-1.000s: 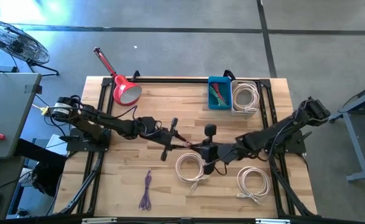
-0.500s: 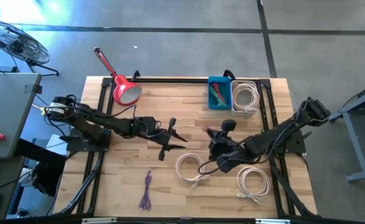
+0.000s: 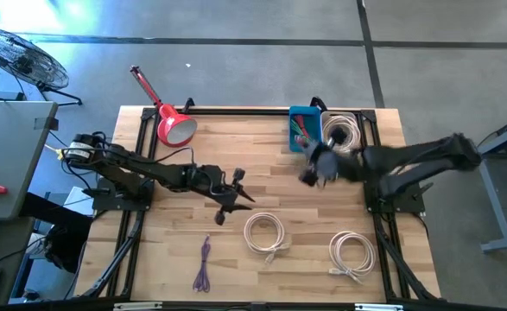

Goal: Pick & Place USB Port
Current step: Put the pink charger cable into the blue bin

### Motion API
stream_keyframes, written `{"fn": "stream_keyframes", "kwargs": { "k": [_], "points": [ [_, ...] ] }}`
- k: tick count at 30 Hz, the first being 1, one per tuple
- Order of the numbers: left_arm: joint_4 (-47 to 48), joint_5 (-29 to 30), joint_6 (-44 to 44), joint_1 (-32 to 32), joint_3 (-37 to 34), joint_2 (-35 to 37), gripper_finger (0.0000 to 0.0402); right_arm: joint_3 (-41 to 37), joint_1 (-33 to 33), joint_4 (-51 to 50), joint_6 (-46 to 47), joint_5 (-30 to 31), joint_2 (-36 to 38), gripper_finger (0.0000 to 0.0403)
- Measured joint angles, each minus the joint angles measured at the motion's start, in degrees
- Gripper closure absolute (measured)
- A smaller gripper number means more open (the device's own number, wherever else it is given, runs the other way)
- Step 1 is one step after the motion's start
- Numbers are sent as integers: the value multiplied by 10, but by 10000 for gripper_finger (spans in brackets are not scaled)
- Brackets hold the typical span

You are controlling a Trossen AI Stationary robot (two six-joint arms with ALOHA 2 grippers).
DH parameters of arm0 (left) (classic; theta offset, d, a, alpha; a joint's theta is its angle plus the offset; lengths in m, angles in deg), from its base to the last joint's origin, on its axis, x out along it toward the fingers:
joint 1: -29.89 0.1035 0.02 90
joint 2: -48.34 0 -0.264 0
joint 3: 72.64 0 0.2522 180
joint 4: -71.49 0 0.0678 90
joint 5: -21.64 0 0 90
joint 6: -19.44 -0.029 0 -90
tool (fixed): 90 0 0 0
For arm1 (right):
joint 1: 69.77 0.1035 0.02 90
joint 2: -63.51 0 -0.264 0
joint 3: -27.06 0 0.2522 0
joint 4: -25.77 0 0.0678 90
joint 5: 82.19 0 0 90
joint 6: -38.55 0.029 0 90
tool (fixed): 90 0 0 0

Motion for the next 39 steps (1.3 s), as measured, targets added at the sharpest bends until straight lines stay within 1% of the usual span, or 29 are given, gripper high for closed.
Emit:
{"fn": "stream_keyframes", "kwargs": {
  "k": [2, 7, 11, 15, 17, 20, 24, 28, 31, 39],
  "points": [
    [12, 1, 0, 0, 0, 0, 289, 0, -60, 0, 7, -61, 15, 403],
    [20, 4, 0, 0, 0, 0, 289, 0, -196, 14, 7, -145, 10, 403],
    [16, 4, 1, 0, 0, 0, 289, 0, -280, 59, 8, -210, -28, 403],
    [16, 4, 2, 0, 0, 0, 289, 0, -334, 132, 13, -258, -82, 403],
    [18, 4, 8, 0, 0, 0, 289, 0, -351, 143, 13, -268, -111, 403],
    [20, 4, 46, 0, 0, 0, 289, 0, -370, 136, 15, -268, -149, 403],
    [24, 4, 47, 0, 0, 0, 289, 0, -385, 132, 31, -276, -191, 403],
    [43, 4, 46, 0, 0, 0, 289, 0, -400, 132, 81, -328, -221, 399],
    [53, 4, 46, 0, 0, 0, 289, 0, -407, 136, 95, -355, -230, 380],
    [64, 0, 46, 0, 0, 0, 289, 0, -402, 161, 66, -356, -209, 308]
  ]
}}
